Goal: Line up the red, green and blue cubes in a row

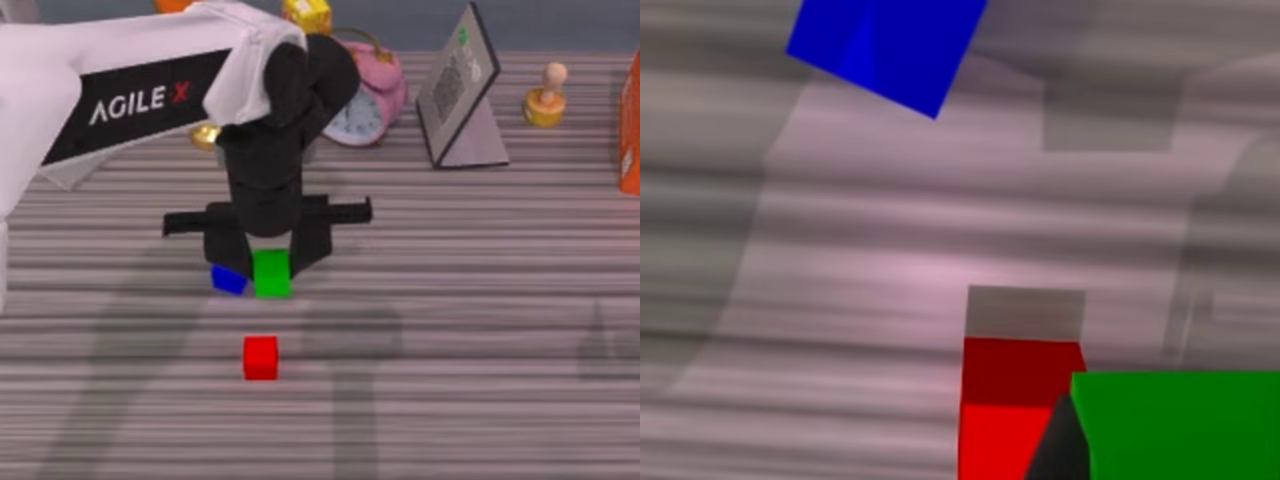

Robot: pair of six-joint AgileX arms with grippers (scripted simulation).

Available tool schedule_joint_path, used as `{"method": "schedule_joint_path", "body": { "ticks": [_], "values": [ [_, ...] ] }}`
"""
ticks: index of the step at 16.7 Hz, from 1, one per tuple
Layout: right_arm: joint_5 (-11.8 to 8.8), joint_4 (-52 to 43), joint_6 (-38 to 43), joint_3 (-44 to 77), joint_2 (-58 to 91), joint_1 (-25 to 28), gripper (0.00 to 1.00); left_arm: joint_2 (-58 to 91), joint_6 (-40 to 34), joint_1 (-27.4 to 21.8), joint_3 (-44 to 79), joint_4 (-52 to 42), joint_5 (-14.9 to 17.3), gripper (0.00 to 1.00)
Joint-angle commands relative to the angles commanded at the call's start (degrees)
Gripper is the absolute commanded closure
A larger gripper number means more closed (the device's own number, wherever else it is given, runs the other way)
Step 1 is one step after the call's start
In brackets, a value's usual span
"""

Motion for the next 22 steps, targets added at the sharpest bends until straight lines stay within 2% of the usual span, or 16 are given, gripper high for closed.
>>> {"method": "schedule_joint_path", "body": {
  "ticks": [3,5,11,17,22],
  "values": [
    [0.0,0.0,0.0,0.0,0.0,0.0,0.0,1.2,-4.9,-7.4,3.4,-1.7,-0.1,1.0],
    [0.0,0.0,0.0,0.0,0.0,0.0,0.0,1.5,-6.4,-9.5,4.5,-2.1,-0.1,1.0],
    [0.0,0.0,0.0,0.0,0.0,0.0,0.0,1.5,-6.4,-9.4,3.6,-1.1,-0.1,1.0],
    [0.0,0.0,0.0,0.0,0.0,0.0,0.0,5.2,-6.5,-9.5,-4.0,10.4,-0.1,1.0],
    [0.0,0.0,0.0,0.0,0.0,0.0,0.0,5.8,-6.5,-9.6,-5.1,11.8,-0.1,1.0]
  ]
}}
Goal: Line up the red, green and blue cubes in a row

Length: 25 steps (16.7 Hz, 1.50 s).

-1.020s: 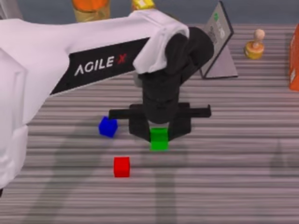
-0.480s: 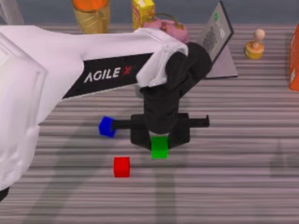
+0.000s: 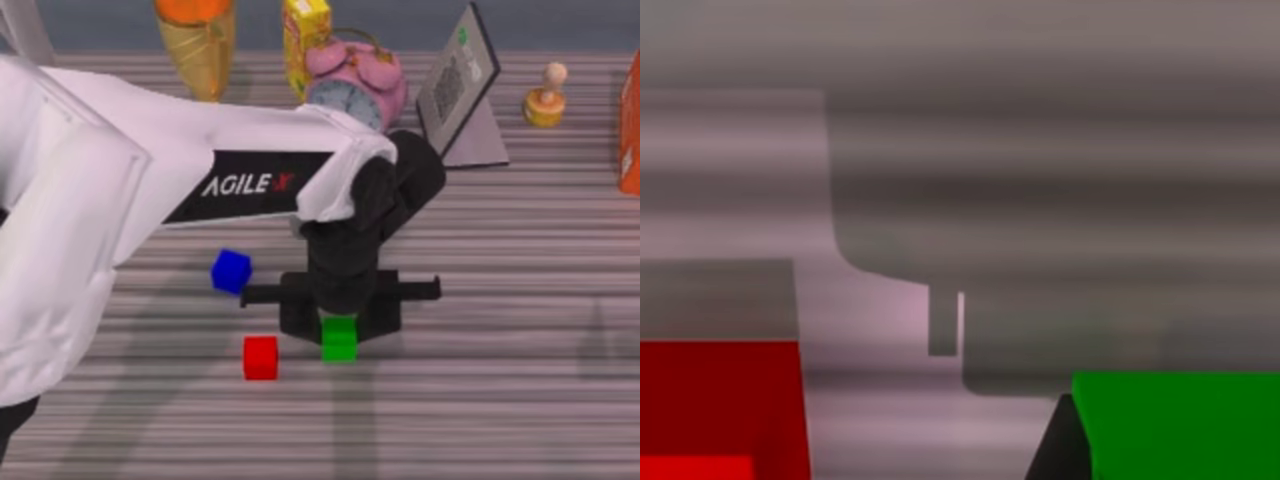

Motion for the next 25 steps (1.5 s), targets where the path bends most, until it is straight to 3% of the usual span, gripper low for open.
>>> {"method": "schedule_joint_path", "body": {
  "ticks": [13,25],
  "values": [
    [0.0,0.0,0.0,0.0,0.0,0.0,0.0,0.0,0.0,0.0,0.0,0.0,0.0,0.02],
    [0.0,0.0,0.0,0.0,0.0,0.0,0.0,-0.8,-0.2,0.3,1.7,-2.4,0.0,0.0]
  ]
}}
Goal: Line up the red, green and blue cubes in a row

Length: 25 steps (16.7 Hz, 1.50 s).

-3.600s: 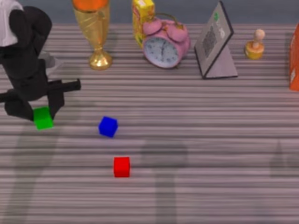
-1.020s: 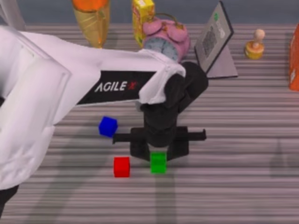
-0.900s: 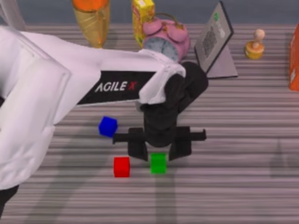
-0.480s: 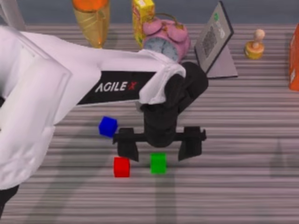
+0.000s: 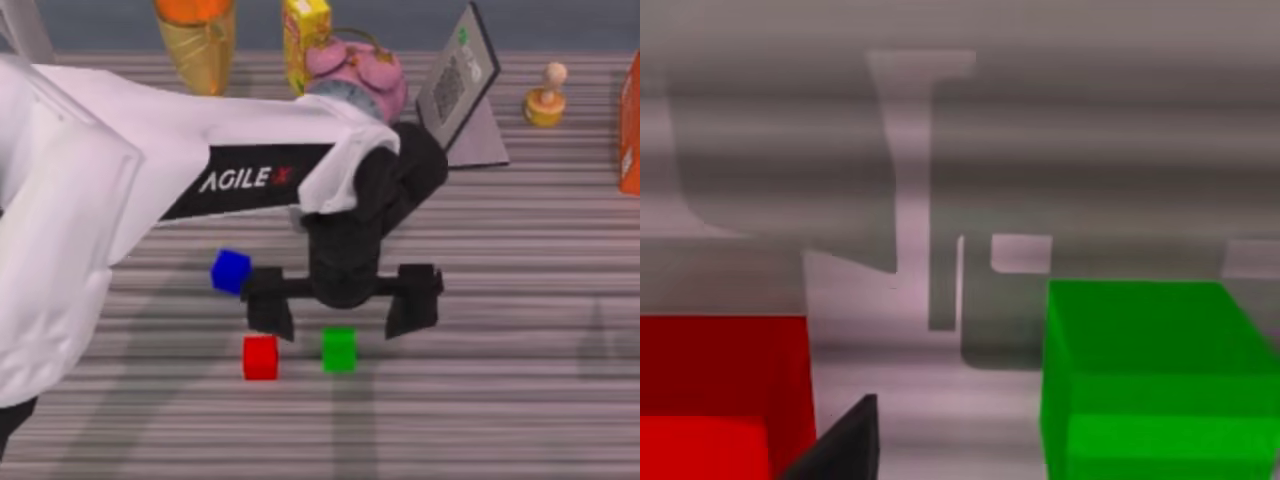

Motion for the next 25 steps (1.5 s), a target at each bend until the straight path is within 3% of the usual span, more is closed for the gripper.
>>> {"method": "schedule_joint_path", "body": {
  "ticks": [6,13,25],
  "values": [
    [0.0,0.0,0.0,0.0,0.0,0.0,0.0,-4.0,-0.1,0.7,6.7,-10.9,-0.1,0.0],
    [0.0,0.0,0.0,0.0,0.0,0.0,0.0,-3.8,2.0,1.4,7.0,-11.0,-0.1,0.0],
    [0.0,0.0,0.0,0.0,0.0,0.0,0.0,0.0,37.8,18.7,9.0,-10.2,0.8,0.0]
  ]
}}
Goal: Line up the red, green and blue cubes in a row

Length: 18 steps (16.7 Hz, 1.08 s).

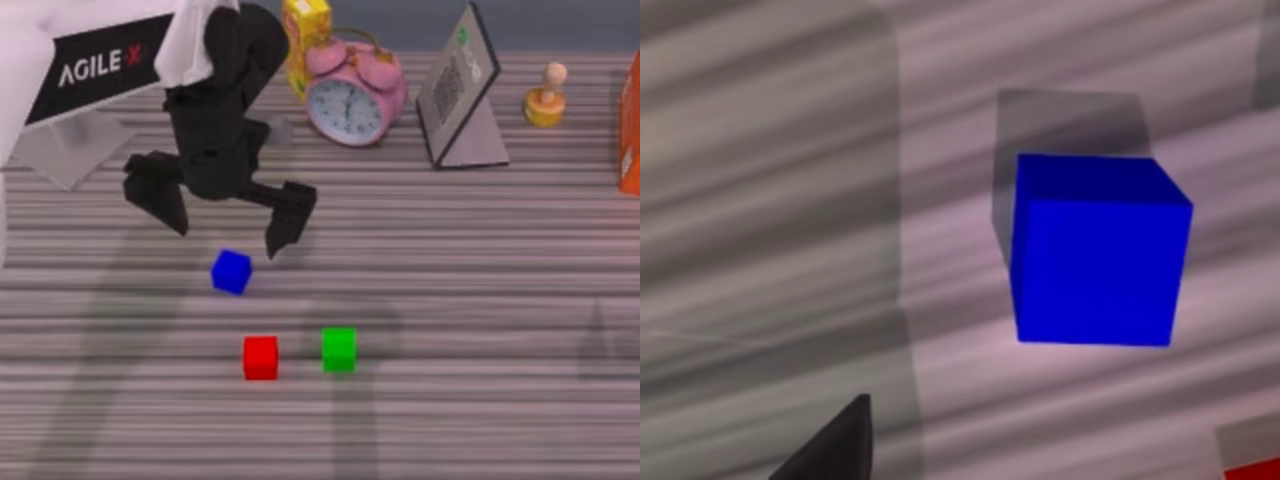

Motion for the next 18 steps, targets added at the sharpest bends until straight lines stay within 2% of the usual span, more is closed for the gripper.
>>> {"method": "schedule_joint_path", "body": {
  "ticks": [2,8,15,18],
  "values": [
    [0.0,0.0,0.0,0.0,0.0,0.0,0.0,0.2,2.4,1.4,0.2,0.2,0.0,0.0],
    [0.0,0.0,0.0,0.0,0.0,0.0,0.0,0.4,2.6,1.4,-0.6,1.1,0.0,0.0],
    [0.0,0.0,0.0,0.0,0.0,0.0,0.0,6.7,2.9,1.6,-8.2,15.5,0.1,0.0],
    [0.0,0.0,0.0,0.0,0.0,0.0,0.0,7.6,2.9,1.6,-9.0,16.8,0.1,0.0]
  ]
}}
